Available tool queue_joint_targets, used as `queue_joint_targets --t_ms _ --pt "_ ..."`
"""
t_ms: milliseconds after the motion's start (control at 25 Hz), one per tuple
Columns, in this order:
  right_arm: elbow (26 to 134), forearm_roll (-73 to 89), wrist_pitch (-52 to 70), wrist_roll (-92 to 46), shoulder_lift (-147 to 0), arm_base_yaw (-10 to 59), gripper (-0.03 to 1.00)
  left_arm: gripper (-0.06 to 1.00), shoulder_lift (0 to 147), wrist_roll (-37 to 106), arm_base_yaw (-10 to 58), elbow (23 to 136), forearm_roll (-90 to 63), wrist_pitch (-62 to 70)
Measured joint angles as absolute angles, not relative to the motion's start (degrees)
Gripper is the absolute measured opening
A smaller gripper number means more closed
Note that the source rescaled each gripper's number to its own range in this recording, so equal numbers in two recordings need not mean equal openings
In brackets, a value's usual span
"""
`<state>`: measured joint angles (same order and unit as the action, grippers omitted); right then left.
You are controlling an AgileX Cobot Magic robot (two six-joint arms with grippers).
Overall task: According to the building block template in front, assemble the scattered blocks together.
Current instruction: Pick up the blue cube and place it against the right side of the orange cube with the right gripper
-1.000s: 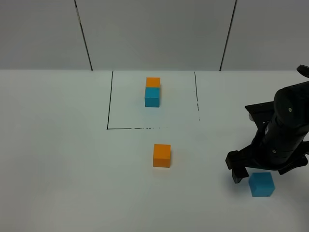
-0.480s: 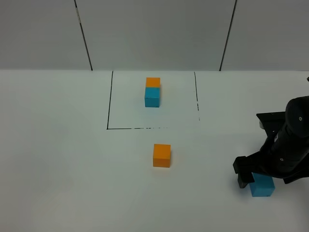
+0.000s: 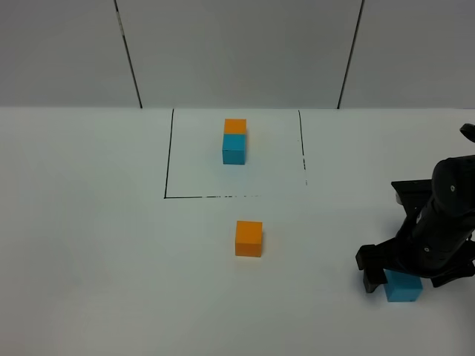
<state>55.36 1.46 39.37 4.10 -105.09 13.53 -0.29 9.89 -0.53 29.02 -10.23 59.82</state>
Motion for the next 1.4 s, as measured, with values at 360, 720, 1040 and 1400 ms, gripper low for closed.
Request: queue_joint_targets --t_ms 360,720,1040,1400 --pt "55.36 2.18 38.92 4.10 -108.30 13.36 0.81 0.23 -0.29 9.89 -0.53 29.02 -10.23 59.82" --pt "55.36 2.34 38.24 3.48 -108.55 12.02 0.81 0.23 -0.29 9.89 -0.53 29.02 -10.23 59.82" --pt "55.78 2.23 38.49 3.42 -110.26 11.85 0.81 0.23 -0.29 9.89 -0.53 29.02 -10.23 59.82" --pt "55.93 0.88 38.89 3.36 -110.41 11.62 0.40 0.23 -0.29 9.89 -0.53 29.02 -10.28 59.82"
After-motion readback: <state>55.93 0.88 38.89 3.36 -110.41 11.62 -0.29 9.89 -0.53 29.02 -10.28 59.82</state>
